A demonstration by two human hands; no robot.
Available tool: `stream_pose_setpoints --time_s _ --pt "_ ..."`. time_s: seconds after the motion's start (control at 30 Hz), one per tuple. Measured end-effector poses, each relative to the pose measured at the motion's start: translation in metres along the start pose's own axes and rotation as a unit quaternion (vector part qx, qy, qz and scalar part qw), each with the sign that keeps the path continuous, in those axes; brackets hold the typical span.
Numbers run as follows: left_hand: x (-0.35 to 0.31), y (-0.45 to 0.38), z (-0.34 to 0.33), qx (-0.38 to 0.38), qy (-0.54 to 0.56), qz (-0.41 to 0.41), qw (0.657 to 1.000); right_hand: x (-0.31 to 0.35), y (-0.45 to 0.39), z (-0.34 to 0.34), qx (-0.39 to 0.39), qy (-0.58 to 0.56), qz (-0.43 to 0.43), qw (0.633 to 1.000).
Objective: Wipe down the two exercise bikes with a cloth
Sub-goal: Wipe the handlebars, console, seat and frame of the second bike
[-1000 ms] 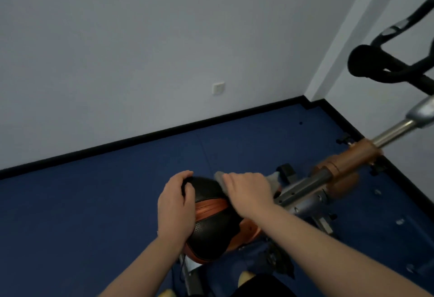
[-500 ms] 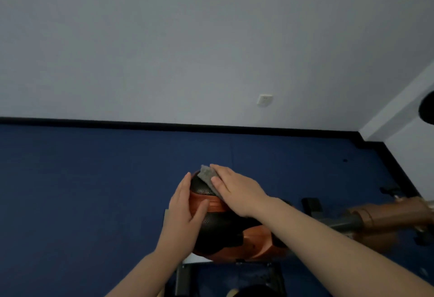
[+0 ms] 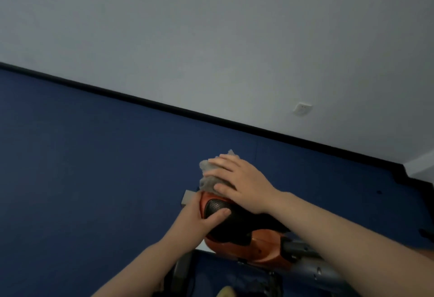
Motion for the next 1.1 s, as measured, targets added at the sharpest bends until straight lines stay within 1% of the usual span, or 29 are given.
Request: stream_pose_setpoints --time_s 0.03,0.1,0.13,0.17,0.2,0.27,0.3,0.33,0.4,0.43,0.47,0.5,0.57,0.6,0.63,0.67,0.7,0.77,0.8,0.83,0.87,0.93,0.97,1.0,1.03,1.1 --pt "0.002 0.001 -0.001 -0.007 0.011 0.010 1.000 -0.005 -0.003 0.005 0.014 -0.039 -0.015 0.999" --pt "0.005 0.003 -0.004 -0.017 0.030 0.029 0.999 -0.015 -0.020 0.011 0.024 -0.123 -0.139 0.982" --pt "0.006 0.004 -0.005 -0.019 0.033 0.035 0.999 -0.014 -0.028 0.011 0.026 -0.118 -0.181 0.976" --pt "0.008 0.004 -0.005 -0.017 0.032 0.038 0.999 -0.009 -0.034 0.010 0.028 -0.080 -0.182 0.980" --pt "0.008 0.004 -0.005 -0.013 0.027 0.039 0.999 -0.003 -0.037 0.007 0.026 -0.037 -0.148 0.988" --pt "0.009 0.004 -0.005 -0.006 0.014 0.044 0.999 0.007 -0.036 0.001 0.037 0.017 -0.045 0.998" --pt "0.010 0.003 -0.005 -0.004 0.012 0.046 0.999 0.006 -0.037 0.002 0.055 0.018 -0.032 0.998" --pt "0.010 0.003 -0.005 -0.001 0.016 0.048 0.999 0.003 -0.041 0.006 0.077 -0.002 -0.058 0.995" --pt "0.009 0.001 -0.005 0.004 0.024 0.051 0.998 -0.001 -0.054 0.013 0.123 -0.055 -0.155 0.979" --pt "0.008 0.002 -0.006 0.003 0.021 0.052 0.998 0.000 -0.060 0.013 0.135 -0.048 -0.180 0.973" --pt "0.007 0.002 -0.006 -0.001 0.016 0.052 0.999 0.002 -0.064 0.013 0.146 -0.020 -0.184 0.972" --pt "0.008 0.002 -0.006 -0.006 0.010 0.053 0.999 0.006 -0.066 0.010 0.144 0.024 -0.161 0.976" --pt "0.009 0.003 -0.005 -0.008 0.006 0.056 0.998 0.018 -0.058 0.000 0.120 0.085 -0.058 0.987" --pt "0.009 0.003 -0.005 -0.006 0.006 0.055 0.998 0.022 -0.053 -0.004 0.120 0.073 -0.018 0.990" --pt "0.008 0.003 -0.004 -0.001 0.005 0.054 0.999 0.022 -0.052 -0.004 0.120 0.043 -0.009 0.992" --pt "0.008 0.002 -0.004 0.006 0.005 0.054 0.999 0.019 -0.053 0.000 0.118 0.012 -0.037 0.992" --pt "0.007 0.000 -0.004 0.012 0.006 0.055 0.998 0.015 -0.057 0.003 0.112 -0.009 -0.086 0.990" --pt "0.008 -0.001 -0.003 0.022 0.013 0.059 0.998 0.007 -0.065 0.008 0.092 -0.033 -0.192 0.977" --pt "0.009 -0.002 -0.002 0.027 0.014 0.060 0.998 0.007 -0.068 0.007 0.087 -0.033 -0.225 0.970" --pt "0.009 -0.002 -0.002 0.032 0.013 0.060 0.998 0.009 -0.066 0.004 0.084 -0.015 -0.227 0.970" --pt "0.010 -0.002 -0.002 0.039 0.010 0.057 0.998 0.014 -0.061 0.000 0.077 0.016 -0.194 0.978" --pt "0.009 -0.003 -0.001 0.048 0.005 0.046 0.998 0.021 -0.045 -0.007 0.046 0.048 -0.074 0.995" --pt "0.008 -0.004 0.001 0.051 -0.001 0.040 0.998 0.019 -0.037 -0.005 0.039 0.031 -0.042 0.998" --pt "0.007 -0.005 0.002 0.055 -0.010 0.035 0.998 0.015 -0.031 -0.001 0.033 -0.004 -0.052 0.998" --pt "0.007 -0.007 0.004 0.056 -0.022 0.028 0.998 0.009 -0.027 0.003 0.013 -0.055 -0.100 0.993" --pt "0.006 -0.013 0.010 0.059 -0.045 0.008 0.997 -0.003 -0.018 0.007 -0.038 -0.141 -0.227 0.963"
Point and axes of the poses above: each hand's wrist, its own y-axis away from the middle knuckle, its own z-axis out of the back of the hand, x = y × z, the point moved 2 cm from there along -y, towards the middle knuckle, and after that the axes turned 3 degrees about -y, right-handed, at the moved point
